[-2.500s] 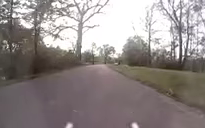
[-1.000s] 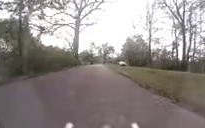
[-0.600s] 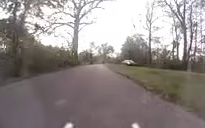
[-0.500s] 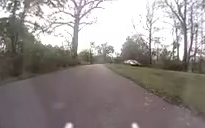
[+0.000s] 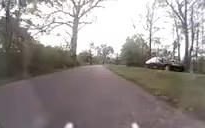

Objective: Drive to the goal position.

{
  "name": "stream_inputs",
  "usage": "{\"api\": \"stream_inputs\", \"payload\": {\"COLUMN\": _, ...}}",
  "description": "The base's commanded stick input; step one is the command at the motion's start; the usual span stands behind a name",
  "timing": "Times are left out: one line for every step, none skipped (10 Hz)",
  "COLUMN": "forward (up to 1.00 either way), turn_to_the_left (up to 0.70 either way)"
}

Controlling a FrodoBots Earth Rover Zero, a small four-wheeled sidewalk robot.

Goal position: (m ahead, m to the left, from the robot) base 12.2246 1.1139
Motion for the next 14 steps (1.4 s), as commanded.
{"api": "stream_inputs", "payload": {"forward": 1.00, "turn_to_the_left": 0.00}}
{"api": "stream_inputs", "payload": {"forward": 1.00, "turn_to_the_left": 0.00}}
{"api": "stream_inputs", "payload": {"forward": 1.00, "turn_to_the_left": 0.00}}
{"api": "stream_inputs", "payload": {"forward": 1.00, "turn_to_the_left": 0.00}}
{"api": "stream_inputs", "payload": {"forward": 1.00, "turn_to_the_left": 0.00}}
{"api": "stream_inputs", "payload": {"forward": 1.00, "turn_to_the_left": 0.00}}
{"api": "stream_inputs", "payload": {"forward": 1.00, "turn_to_the_left": 0.00}}
{"api": "stream_inputs", "payload": {"forward": 1.00, "turn_to_the_left": 0.00}}
{"api": "stream_inputs", "payload": {"forward": 1.00, "turn_to_the_left": 0.00}}
{"api": "stream_inputs", "payload": {"forward": 1.00, "turn_to_the_left": 0.00}}
{"api": "stream_inputs", "payload": {"forward": 1.00, "turn_to_the_left": 0.00}}
{"api": "stream_inputs", "payload": {"forward": 1.00, "turn_to_the_left": 0.00}}
{"api": "stream_inputs", "payload": {"forward": 1.00, "turn_to_the_left": 0.00}}
{"api": "stream_inputs", "payload": {"forward": 1.00, "turn_to_the_left": 0.00}}
